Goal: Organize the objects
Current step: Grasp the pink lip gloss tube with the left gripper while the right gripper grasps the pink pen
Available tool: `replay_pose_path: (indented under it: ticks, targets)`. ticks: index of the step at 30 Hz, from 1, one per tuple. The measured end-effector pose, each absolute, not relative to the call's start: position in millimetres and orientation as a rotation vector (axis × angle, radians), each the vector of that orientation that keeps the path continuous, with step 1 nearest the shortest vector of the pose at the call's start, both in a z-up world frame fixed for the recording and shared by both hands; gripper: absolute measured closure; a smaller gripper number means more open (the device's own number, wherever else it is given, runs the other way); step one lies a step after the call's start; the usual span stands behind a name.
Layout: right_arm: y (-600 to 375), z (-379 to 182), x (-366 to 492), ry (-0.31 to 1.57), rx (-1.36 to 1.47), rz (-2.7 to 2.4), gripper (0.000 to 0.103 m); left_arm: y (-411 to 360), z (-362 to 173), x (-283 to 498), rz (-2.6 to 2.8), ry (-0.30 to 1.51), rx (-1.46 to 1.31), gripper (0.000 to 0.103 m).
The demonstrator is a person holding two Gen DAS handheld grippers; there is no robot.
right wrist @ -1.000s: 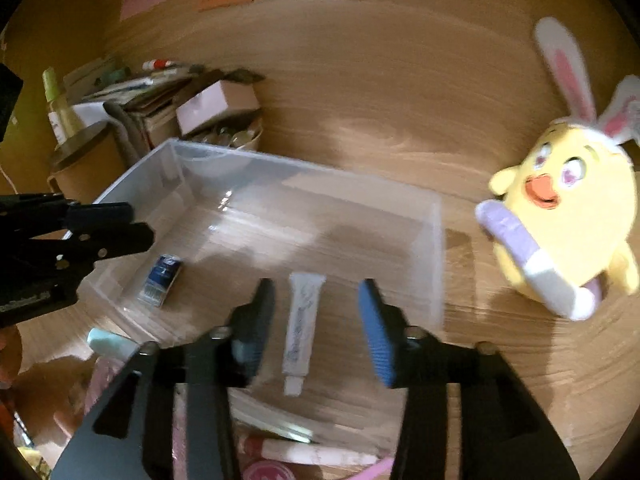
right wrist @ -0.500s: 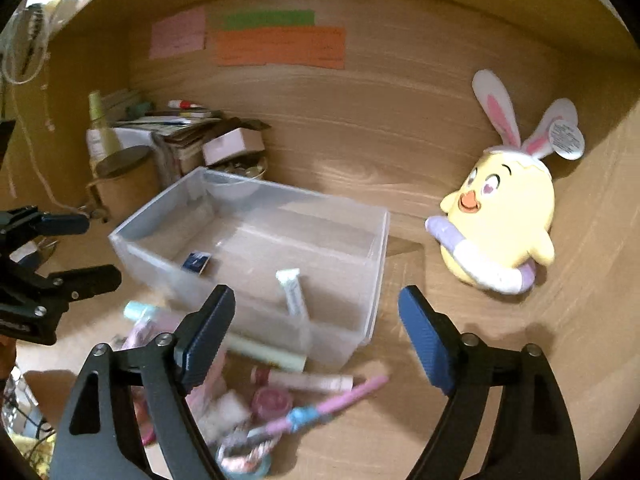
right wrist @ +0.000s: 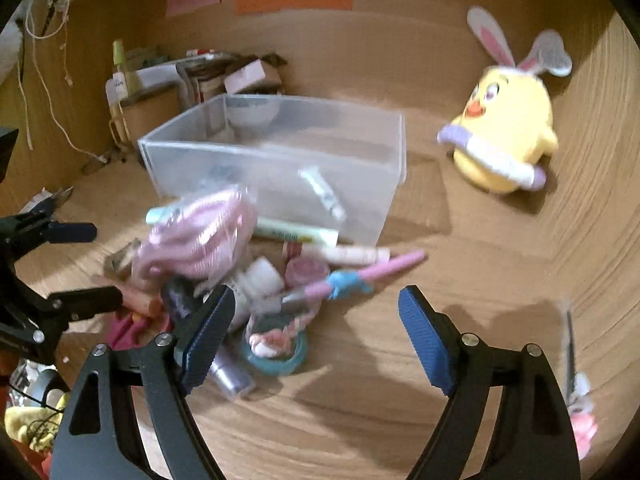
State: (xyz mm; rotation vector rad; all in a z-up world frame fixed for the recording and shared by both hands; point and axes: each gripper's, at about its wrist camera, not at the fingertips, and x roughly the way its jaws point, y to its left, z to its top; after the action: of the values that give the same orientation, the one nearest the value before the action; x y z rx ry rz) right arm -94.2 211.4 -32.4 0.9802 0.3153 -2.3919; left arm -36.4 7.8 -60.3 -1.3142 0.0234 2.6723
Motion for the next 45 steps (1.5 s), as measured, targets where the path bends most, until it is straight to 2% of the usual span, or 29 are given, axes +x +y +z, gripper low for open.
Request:
replay_pose_path:
  ticks: [4, 6, 9, 12, 14, 18, 26, 36, 41, 43, 45]
  targets:
    - [212, -42, -102, 0.258, 1.037, -2.379, 0.021, 14, -68, -36, 2.638, 0.045, -1.322, 0.025]
    - [213, -45, -106, 0.223, 1.060, -2.372, 0.022, 14, -69, -33, 2.646, 0.055, -1.307, 0.027]
    - [215, -47, -110, 0.189, 1.070, -2.376, 0.023, 12, -70, -30, 2.667, 0.068, -1.296, 0.037]
    - [219, -46, -111, 0.182, 1.068, -2.386, 0.033, 5, -68, -27, 2.673, 0.035, -1.288, 0.051]
    - [222, -45, -112, 0.180, 1.066, -2.394, 0.038, 0, -67, -25, 2.681, 0.020, -1.291, 0.067]
    - [231, -43, -113, 0.190, 1.070, -2.416, 0.043, -6, -68, -22, 2.694, 0.001, -1.296, 0.079]
    - [255, -46, -116, 0.191, 1.129, -2.466, 0.044, -15, -68, -13, 2.706, -0.039, -1.308, 0.082]
    - [253, -46, -143, 0.057, 1.180, -2.455, 0.044, 1, -75, -15, 2.671, 0.089, -1.319, 0.081]
    - [242, -54, -161, 0.056, 1.248, -2.457, 0.044, 0, -75, -17, 2.680, 0.080, -1.298, 0.081]
    - [241, -56, -162, 0.078, 1.261, -2.467, 0.052, -1, -75, -16, 2.689, 0.073, -1.291, 0.082]
    - [241, -57, -161, 0.081, 1.256, -2.459, 0.064, -2, -75, -13, 2.695, 0.070, -1.286, 0.083]
